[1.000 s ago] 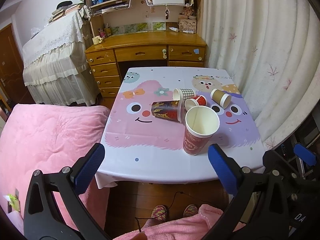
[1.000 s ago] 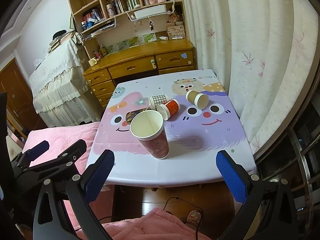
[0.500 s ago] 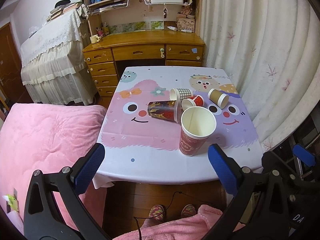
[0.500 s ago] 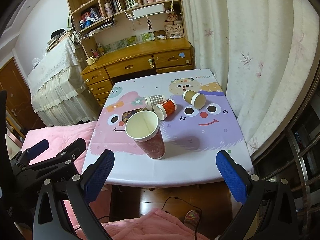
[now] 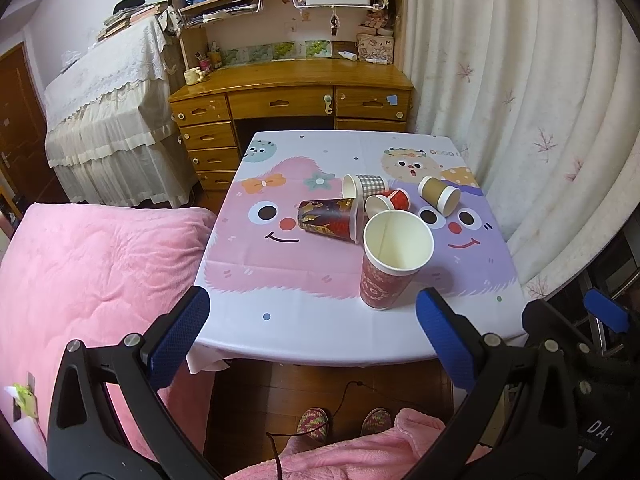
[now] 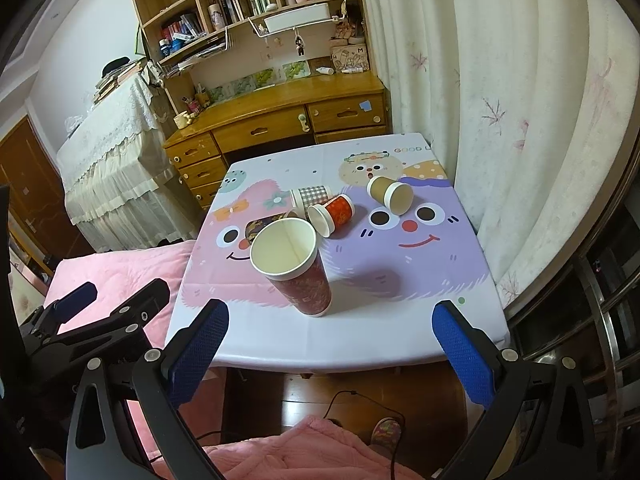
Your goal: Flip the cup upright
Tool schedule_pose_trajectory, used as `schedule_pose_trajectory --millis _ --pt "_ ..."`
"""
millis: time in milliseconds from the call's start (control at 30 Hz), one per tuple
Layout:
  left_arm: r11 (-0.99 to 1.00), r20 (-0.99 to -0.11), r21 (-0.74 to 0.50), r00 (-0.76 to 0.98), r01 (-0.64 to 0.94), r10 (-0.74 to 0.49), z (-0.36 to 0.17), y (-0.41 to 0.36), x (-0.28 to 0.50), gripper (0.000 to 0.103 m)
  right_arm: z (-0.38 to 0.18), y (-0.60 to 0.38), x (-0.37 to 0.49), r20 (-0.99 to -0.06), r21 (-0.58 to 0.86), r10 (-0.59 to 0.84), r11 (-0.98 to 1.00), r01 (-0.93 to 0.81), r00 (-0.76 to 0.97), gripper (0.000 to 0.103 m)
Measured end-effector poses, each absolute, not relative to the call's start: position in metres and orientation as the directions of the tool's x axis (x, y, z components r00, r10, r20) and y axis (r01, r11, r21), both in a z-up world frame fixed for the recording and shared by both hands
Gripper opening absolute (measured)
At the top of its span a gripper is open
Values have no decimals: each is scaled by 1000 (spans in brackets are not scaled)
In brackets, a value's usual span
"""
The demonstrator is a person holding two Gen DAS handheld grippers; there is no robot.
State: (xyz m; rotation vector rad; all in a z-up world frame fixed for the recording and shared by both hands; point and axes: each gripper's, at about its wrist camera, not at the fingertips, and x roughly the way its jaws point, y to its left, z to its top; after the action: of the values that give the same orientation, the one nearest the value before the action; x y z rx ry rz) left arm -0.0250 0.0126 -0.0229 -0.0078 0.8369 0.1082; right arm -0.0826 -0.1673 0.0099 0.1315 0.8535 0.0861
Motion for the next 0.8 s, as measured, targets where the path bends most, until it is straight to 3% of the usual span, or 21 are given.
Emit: schedule_pose_trajectory --millis 800 --pt "991 -748 20 655 -135 104 -25 15 -30 102 1 -166 -75 -757 155 146 987 -42 637 103"
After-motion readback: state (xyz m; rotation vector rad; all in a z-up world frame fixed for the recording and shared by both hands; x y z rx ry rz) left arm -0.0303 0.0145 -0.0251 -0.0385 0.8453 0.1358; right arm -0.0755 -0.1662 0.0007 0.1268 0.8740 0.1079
